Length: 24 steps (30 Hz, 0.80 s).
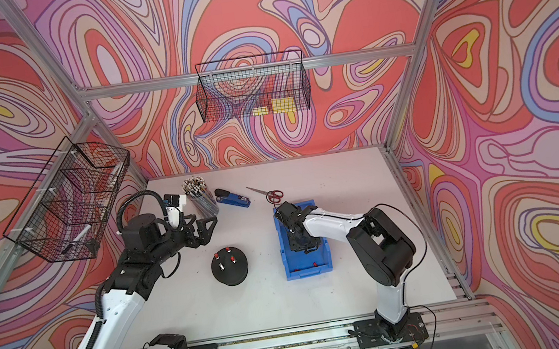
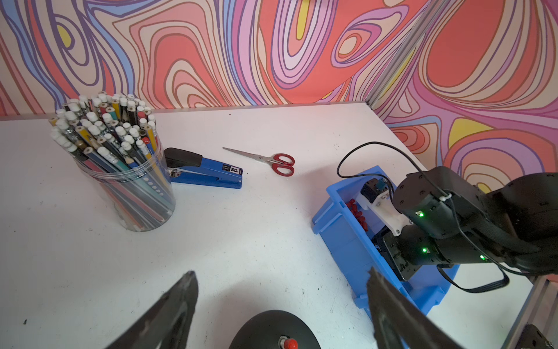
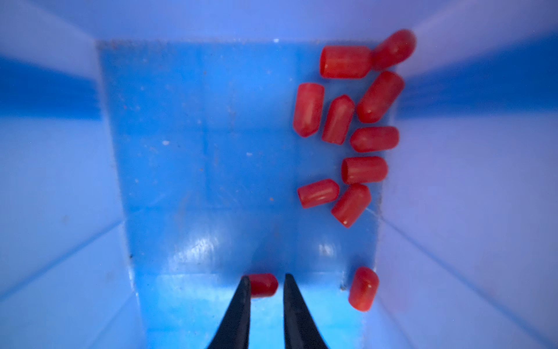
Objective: Cover the protruding screws with screw protection sleeves
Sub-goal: Pick up the screw protection sleeve from the storage box.
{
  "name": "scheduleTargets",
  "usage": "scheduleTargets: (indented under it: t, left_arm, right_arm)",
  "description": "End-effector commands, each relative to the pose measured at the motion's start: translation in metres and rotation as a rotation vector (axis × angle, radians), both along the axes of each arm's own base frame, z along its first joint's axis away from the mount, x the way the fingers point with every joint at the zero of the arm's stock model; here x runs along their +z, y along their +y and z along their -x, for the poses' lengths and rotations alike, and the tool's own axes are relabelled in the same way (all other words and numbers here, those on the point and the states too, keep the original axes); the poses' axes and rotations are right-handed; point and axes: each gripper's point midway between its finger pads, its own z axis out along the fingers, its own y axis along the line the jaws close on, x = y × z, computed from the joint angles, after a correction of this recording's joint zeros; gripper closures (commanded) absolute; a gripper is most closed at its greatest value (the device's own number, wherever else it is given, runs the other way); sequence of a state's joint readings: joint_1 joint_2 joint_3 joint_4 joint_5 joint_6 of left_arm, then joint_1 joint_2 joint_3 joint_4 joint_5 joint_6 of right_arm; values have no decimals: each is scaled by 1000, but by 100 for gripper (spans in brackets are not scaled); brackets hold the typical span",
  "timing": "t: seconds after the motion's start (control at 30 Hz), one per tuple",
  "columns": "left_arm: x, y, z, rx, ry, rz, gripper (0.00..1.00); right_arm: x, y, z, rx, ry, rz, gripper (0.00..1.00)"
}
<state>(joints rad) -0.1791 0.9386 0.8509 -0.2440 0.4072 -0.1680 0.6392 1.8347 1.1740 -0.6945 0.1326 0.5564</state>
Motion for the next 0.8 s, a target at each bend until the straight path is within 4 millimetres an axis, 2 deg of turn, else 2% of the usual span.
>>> scheduleTargets:
  t: [0.0,0.33,0.5,0.77]
  left_arm:
    - [10,-3,-1,-13,-20,-5,12]
    - [9,-3,-1,-13,-20,-7,13]
    - [9,-3,-1,-13,-20,-7,12]
    - [8,-3,-2,-14,-15,-8,12]
  right_arm:
    - [-11,-1,4,-17,32,-17,82]
    - [-7,-2,1,-19,24,-31,89]
    - [-2,-2,1,-14,16,-39,100]
    - [9,-2,0,0,-4,-44,100]
